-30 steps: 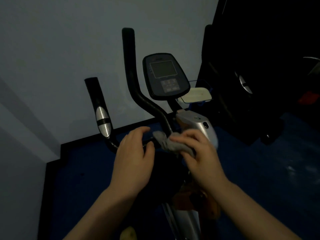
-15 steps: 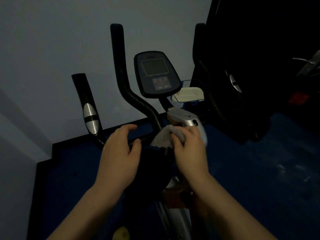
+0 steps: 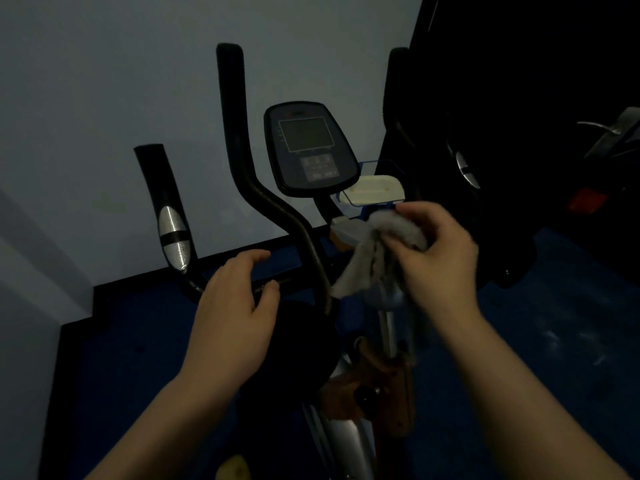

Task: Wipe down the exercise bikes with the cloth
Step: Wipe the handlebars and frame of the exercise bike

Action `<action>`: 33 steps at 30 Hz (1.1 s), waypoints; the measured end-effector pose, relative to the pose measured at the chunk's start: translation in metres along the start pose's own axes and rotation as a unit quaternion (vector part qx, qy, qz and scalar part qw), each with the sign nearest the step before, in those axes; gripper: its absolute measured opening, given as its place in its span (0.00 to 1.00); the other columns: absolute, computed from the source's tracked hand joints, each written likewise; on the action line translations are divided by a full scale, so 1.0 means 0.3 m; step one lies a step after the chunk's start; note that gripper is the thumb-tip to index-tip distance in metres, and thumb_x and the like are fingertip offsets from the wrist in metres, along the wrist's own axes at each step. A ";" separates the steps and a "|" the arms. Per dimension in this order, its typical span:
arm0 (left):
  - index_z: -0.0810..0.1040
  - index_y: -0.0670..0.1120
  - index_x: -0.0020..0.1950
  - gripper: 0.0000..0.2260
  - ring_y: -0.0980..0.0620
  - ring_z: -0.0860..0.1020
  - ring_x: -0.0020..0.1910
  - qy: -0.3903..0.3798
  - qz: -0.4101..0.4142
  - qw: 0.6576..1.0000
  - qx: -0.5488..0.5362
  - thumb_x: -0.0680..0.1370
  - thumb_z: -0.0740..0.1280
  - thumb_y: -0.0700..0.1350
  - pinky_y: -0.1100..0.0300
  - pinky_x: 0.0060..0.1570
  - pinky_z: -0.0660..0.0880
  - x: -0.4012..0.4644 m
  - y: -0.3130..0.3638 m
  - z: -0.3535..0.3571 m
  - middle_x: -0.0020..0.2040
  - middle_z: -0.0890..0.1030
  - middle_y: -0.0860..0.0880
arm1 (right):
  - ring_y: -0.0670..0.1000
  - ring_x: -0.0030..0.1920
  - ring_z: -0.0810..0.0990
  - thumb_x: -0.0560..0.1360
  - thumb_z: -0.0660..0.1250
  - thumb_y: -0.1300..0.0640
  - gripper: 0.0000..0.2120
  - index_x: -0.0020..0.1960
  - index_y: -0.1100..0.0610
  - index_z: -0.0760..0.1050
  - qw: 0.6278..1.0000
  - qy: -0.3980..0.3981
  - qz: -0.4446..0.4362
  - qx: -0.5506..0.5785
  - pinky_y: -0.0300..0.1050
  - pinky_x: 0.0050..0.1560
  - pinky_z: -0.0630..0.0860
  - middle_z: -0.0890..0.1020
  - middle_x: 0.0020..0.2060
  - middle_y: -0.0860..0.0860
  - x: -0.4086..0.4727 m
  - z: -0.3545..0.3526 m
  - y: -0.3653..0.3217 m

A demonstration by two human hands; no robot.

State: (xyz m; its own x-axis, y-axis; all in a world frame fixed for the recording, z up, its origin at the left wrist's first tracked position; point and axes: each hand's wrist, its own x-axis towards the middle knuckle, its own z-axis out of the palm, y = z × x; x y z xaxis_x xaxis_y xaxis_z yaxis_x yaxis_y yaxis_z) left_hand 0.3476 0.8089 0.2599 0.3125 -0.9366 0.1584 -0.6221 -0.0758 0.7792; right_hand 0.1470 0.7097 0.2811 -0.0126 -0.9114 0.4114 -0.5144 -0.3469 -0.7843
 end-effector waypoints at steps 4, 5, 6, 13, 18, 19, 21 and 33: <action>0.67 0.56 0.69 0.18 0.54 0.73 0.53 -0.003 -0.003 1.000 0.000 0.79 0.61 0.48 0.60 0.53 0.67 -0.002 0.009 -0.004 0.58 0.69 0.61 | 0.44 0.53 0.74 0.71 0.72 0.49 0.10 0.51 0.47 0.78 0.993 -0.059 -0.032 -0.102 0.43 0.55 0.75 0.72 0.54 0.45 0.008 0.103 0.008; 0.67 0.55 0.69 0.18 0.54 0.73 0.55 -0.004 -0.001 1.000 0.002 0.79 0.61 0.48 0.60 0.54 0.67 -0.002 0.011 -0.005 0.58 0.68 0.62 | 0.45 0.55 0.72 0.73 0.68 0.44 0.11 0.52 0.47 0.78 0.986 -0.089 -0.029 -0.136 0.48 0.55 0.75 0.72 0.54 0.45 -0.018 0.143 0.005; 0.67 0.55 0.69 0.18 0.55 0.72 0.57 -0.005 -0.001 1.000 0.004 0.79 0.61 0.48 0.60 0.56 0.66 -0.002 0.011 -0.006 0.58 0.68 0.62 | 0.46 0.56 0.71 0.75 0.63 0.41 0.14 0.53 0.48 0.78 0.980 -0.104 -0.027 -0.165 0.48 0.53 0.73 0.73 0.55 0.46 -0.047 0.170 0.002; 0.66 0.55 0.70 0.18 0.58 0.69 0.62 -0.003 -0.002 1.000 -0.002 0.80 0.60 0.48 0.59 0.60 0.66 0.001 0.006 -0.006 0.59 0.68 0.62 | 0.47 0.58 0.69 0.78 0.62 0.49 0.14 0.61 0.48 0.77 0.993 -0.024 0.031 -0.111 0.39 0.49 0.67 0.70 0.53 0.44 -0.127 0.247 -0.020; 0.67 0.56 0.69 0.18 0.56 0.71 0.58 -0.013 -0.006 1.000 -0.010 0.80 0.60 0.49 0.59 0.58 0.67 0.000 0.009 -0.007 0.57 0.69 0.61 | 0.48 0.55 0.73 0.76 0.66 0.58 0.13 0.58 0.49 0.79 0.998 -0.019 0.011 -0.061 0.44 0.55 0.74 0.73 0.51 0.46 -0.063 0.200 0.016; 0.67 0.56 0.69 0.17 0.56 0.71 0.58 -0.014 -0.005 1.000 -0.009 0.80 0.60 0.49 0.59 0.57 0.67 0.002 0.007 -0.004 0.57 0.69 0.61 | 0.49 0.55 0.73 0.76 0.66 0.59 0.13 0.58 0.50 0.79 0.997 -0.009 0.008 -0.079 0.45 0.55 0.74 0.74 0.52 0.47 -0.055 0.197 0.020; 0.68 0.55 0.69 0.17 0.56 0.71 0.59 -0.013 -0.004 1.000 -0.007 0.80 0.60 0.48 0.60 0.57 0.67 0.005 0.005 -0.001 0.57 0.70 0.60 | 0.48 0.56 0.73 0.76 0.65 0.61 0.14 0.59 0.51 0.79 0.997 -0.015 0.013 -0.076 0.41 0.57 0.72 0.74 0.53 0.47 -0.084 0.213 0.004; 0.69 0.54 0.68 0.17 0.59 0.72 0.56 0.014 0.009 1.000 -0.020 0.79 0.61 0.48 0.62 0.54 0.67 0.000 -0.005 0.003 0.60 0.72 0.58 | 0.41 0.51 0.76 0.76 0.66 0.56 0.10 0.56 0.49 0.79 0.996 -0.073 0.043 0.017 0.37 0.54 0.74 0.79 0.52 0.46 -0.086 0.175 -0.024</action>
State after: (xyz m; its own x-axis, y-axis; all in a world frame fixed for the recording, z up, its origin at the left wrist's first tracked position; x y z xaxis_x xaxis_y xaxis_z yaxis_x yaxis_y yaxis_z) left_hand 0.3479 0.8089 0.2583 0.3228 -0.9273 0.1893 -0.5981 -0.0449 0.8001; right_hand 0.1961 0.7239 0.2517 0.0715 -0.9598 0.2714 -0.4869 -0.2710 -0.8304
